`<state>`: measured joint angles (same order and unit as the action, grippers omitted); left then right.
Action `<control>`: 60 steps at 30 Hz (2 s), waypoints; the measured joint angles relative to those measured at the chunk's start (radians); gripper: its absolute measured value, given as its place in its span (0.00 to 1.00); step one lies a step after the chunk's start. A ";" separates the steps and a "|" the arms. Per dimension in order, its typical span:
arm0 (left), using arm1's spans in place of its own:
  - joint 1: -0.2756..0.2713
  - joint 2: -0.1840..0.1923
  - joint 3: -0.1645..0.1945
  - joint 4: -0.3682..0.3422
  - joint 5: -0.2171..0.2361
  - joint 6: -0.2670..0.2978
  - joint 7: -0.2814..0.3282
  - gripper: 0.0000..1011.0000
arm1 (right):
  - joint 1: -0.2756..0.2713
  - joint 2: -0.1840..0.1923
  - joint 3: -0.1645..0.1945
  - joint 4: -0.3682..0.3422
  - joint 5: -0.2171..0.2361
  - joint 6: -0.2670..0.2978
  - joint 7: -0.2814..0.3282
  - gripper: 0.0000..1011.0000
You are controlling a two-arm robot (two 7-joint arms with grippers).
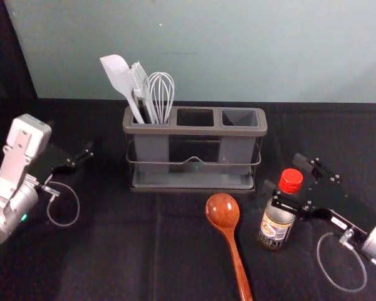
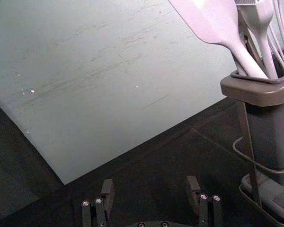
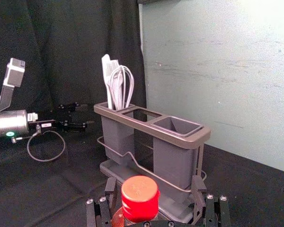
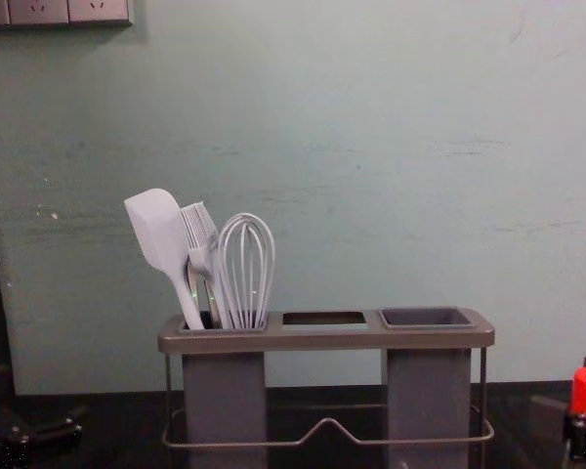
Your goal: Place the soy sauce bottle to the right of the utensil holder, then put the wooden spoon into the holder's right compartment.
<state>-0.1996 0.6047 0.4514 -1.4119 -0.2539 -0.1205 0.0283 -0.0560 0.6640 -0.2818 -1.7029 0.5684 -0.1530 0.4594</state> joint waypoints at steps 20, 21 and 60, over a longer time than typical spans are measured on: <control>0.000 0.000 0.000 0.000 0.000 0.000 0.000 0.99 | -0.031 -0.034 0.035 -0.033 -0.050 0.020 0.021 0.79; 0.000 0.000 0.000 0.000 0.000 0.000 0.000 0.99 | -0.032 -0.036 0.037 -0.033 -0.051 0.021 0.021 0.75; 0.000 0.000 0.000 0.000 0.000 0.000 0.000 0.99 | 0.087 -0.058 0.102 0.087 -0.082 -0.022 0.096 0.39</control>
<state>-0.1995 0.6047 0.4514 -1.4120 -0.2539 -0.1206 0.0283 0.0308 0.6061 -0.1794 -1.6162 0.4865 -0.1747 0.5556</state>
